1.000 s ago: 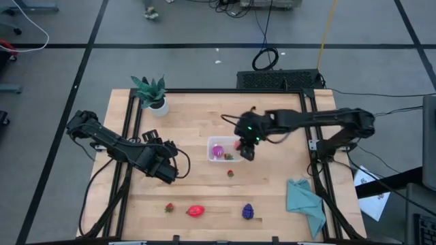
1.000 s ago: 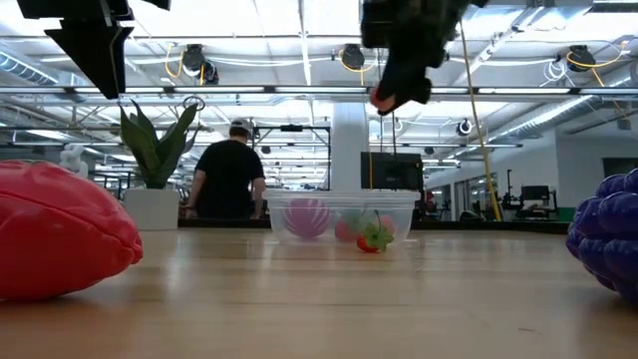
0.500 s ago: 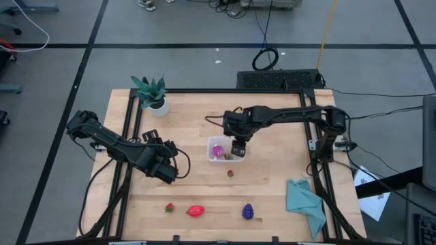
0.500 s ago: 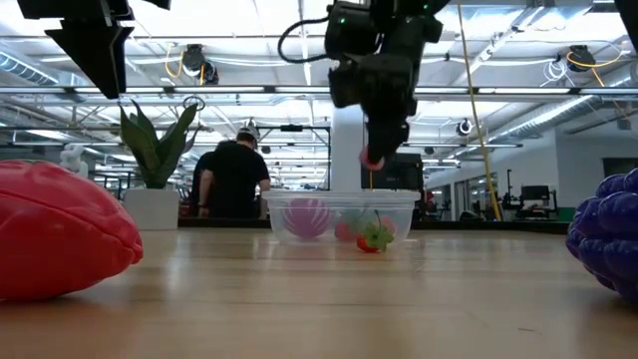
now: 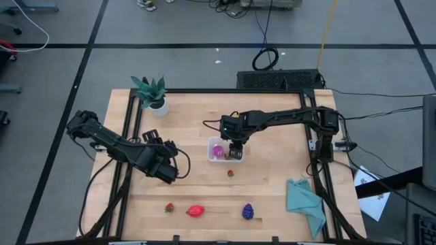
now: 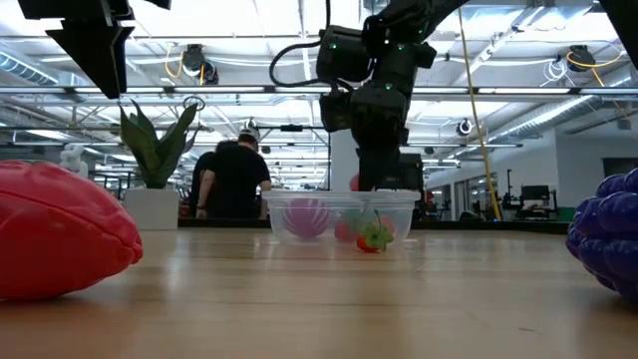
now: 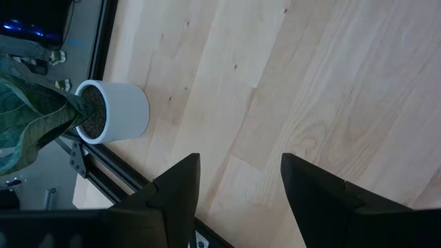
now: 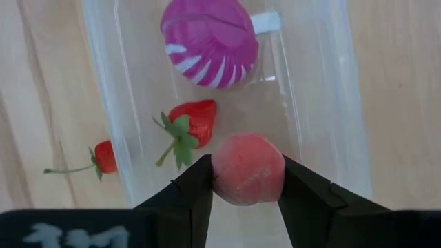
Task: Pick and placing Produce into tupperware
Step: Put the pink peach into the transparent bin
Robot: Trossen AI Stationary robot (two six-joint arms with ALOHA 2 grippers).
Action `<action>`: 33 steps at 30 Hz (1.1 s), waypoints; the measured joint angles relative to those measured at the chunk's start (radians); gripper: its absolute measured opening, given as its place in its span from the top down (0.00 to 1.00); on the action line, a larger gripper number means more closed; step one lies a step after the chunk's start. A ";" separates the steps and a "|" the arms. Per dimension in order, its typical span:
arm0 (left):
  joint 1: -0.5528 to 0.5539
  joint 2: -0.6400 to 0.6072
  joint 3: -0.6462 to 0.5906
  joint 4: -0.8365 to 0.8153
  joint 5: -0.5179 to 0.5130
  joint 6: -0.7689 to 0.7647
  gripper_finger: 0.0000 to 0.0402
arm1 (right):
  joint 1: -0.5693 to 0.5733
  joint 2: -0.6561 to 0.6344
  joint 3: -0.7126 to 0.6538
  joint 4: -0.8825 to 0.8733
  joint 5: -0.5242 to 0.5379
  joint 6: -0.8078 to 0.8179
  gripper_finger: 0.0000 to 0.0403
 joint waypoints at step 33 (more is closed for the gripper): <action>0.000 0.000 0.000 0.023 0.000 0.006 0.48 | -0.019 0.000 -0.080 0.107 -0.052 0.001 0.67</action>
